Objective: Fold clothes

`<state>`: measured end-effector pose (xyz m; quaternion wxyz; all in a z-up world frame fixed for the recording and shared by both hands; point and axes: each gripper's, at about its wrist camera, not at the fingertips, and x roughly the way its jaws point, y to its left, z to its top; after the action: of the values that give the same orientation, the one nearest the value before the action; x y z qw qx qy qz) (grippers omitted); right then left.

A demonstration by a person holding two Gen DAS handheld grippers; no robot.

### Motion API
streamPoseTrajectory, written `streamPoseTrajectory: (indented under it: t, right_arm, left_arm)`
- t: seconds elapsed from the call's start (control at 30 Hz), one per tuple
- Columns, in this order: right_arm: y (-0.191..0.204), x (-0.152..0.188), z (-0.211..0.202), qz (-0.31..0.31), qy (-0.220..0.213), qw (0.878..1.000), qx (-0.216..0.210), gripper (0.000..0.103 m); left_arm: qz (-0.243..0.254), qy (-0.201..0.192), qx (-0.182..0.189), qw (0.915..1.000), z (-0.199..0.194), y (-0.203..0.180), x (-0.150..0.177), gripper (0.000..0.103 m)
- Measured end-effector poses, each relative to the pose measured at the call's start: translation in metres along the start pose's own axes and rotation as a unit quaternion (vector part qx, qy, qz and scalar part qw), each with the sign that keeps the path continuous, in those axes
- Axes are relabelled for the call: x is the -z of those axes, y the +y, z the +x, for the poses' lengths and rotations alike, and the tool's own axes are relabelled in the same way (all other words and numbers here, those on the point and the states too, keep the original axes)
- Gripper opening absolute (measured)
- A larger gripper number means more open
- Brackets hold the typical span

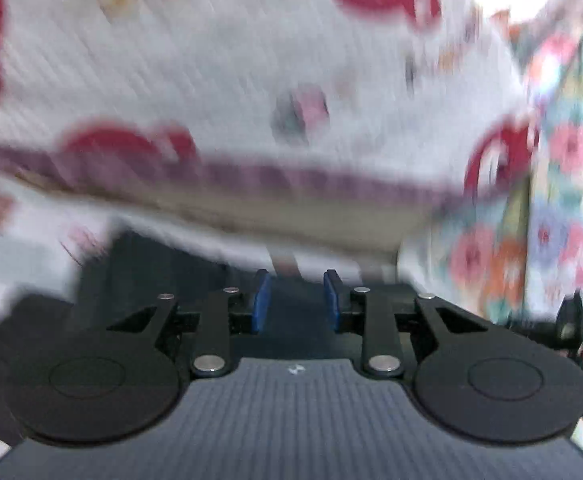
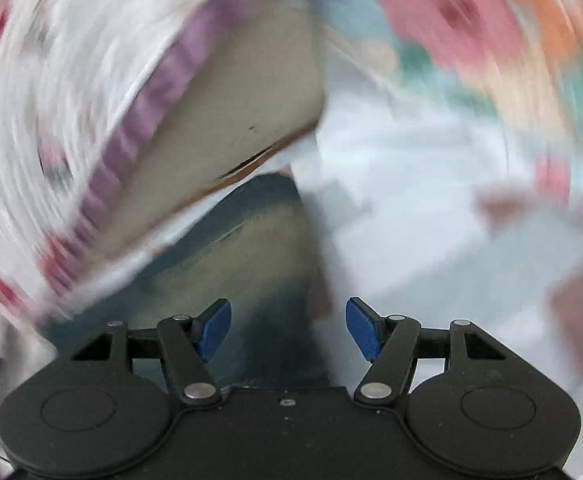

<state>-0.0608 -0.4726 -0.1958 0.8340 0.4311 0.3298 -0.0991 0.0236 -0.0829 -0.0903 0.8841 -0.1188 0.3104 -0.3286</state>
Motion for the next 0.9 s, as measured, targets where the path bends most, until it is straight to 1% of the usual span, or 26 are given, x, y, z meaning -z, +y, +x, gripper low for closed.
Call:
streamPoseTrajectory:
  t: [0.03, 0.07, 0.13, 0.17, 0.2, 0.27, 0.3, 0.4, 0.53, 0.57, 0.6, 0.63, 0.7, 0.73, 0.77, 0.8, 0.83, 0.9]
  right_arm:
    - [-0.011, 0.005, 0.005, 0.039, 0.006, 0.999, -0.023, 0.069]
    - [-0.017, 0.01, 0.012, 0.066, 0.01, 0.997, -0.035, 0.07]
    - [-0.021, 0.017, 0.023, 0.08, 0.009, 0.996, -0.042, 0.071]
    - [-0.02, 0.019, 0.026, 0.078, 0.008, 0.996, -0.041, 0.071]
    - [-0.019, 0.019, 0.028, 0.074, 0.006, 0.996, -0.038, 0.072]
    - [-0.017, 0.021, 0.032, 0.066, 0.002, 0.997, -0.033, 0.072]
    - [-0.018, 0.022, 0.032, 0.062, 0.003, 0.998, -0.025, 0.072]
    - [-0.022, 0.027, 0.031, 0.056, 0.005, 0.998, -0.014, 0.073]
    - [-0.021, 0.035, 0.037, 0.034, -0.021, 0.999, -0.034, 0.074]
    - [-0.02, 0.037, 0.04, 0.026, -0.028, 0.998, -0.041, 0.071]
    - [-0.016, 0.039, 0.044, 0.004, -0.028, 0.998, -0.047, 0.063]
    - [-0.012, 0.039, 0.049, -0.014, -0.023, 0.998, -0.052, 0.05]
    - [-0.005, 0.04, 0.051, -0.025, -0.02, 0.998, -0.062, 0.032]
    - [0.003, 0.038, 0.046, -0.029, -0.029, 0.996, -0.074, 0.027]
    - [0.015, 0.036, 0.039, -0.037, -0.038, 0.995, -0.088, 0.025]
    - [0.026, 0.034, 0.032, -0.046, -0.048, 0.993, -0.101, 0.023]
    - [0.038, 0.032, 0.025, -0.055, -0.058, 0.99, -0.115, 0.022]
    - [0.072, 0.027, 0.014, -0.102, -0.06, 0.983, -0.142, 0.022]
  left_arm:
    - [0.011, 0.012, -0.003, 0.9999, 0.016, -0.013, 0.006, 0.027]
    - [0.021, 0.018, 0.002, 0.9996, 0.028, -0.025, 0.012, 0.027]
    - [0.039, 0.033, 0.032, 0.9982, 0.051, -0.044, 0.025, 0.027]
    - [0.048, 0.05, 0.031, 0.9971, 0.061, -0.048, 0.031, 0.028]
    - [0.056, 0.07, 0.021, 0.9957, 0.07, -0.05, 0.038, 0.028]
    - [0.048, 0.124, 0.001, 0.9911, 0.086, -0.045, 0.052, 0.028]
    - [0.041, 0.139, -0.003, 0.9894, 0.089, -0.04, 0.057, 0.028]
    - [0.034, 0.146, 0.003, 0.9887, 0.089, -0.032, 0.061, 0.028]
    - [0.022, 0.148, 0.005, 0.9888, 0.091, -0.029, 0.063, 0.028]
    - [0.026, 0.147, 0.006, 0.9888, 0.091, -0.029, 0.065, 0.028]
    - [0.029, 0.146, 0.007, 0.9888, 0.09, -0.029, 0.066, 0.028]
    - [0.031, 0.146, 0.008, 0.9888, 0.09, -0.029, 0.067, 0.028]
    - [0.031, 0.145, 0.011, 0.9888, 0.091, -0.029, 0.066, 0.028]
    - [0.026, 0.144, 0.011, 0.9892, 0.091, -0.028, 0.066, 0.028]
    - [0.017, 0.141, 0.007, 0.9898, 0.09, -0.026, 0.065, 0.027]
    - [0.008, 0.138, 0.0, 0.9904, 0.09, -0.024, 0.065, 0.018]
    - [0.004, 0.135, -0.005, 0.9908, 0.09, -0.022, 0.065, 0.014]
    - [0.0, 0.131, 0.004, 0.9914, 0.089, -0.021, 0.065, 0.012]
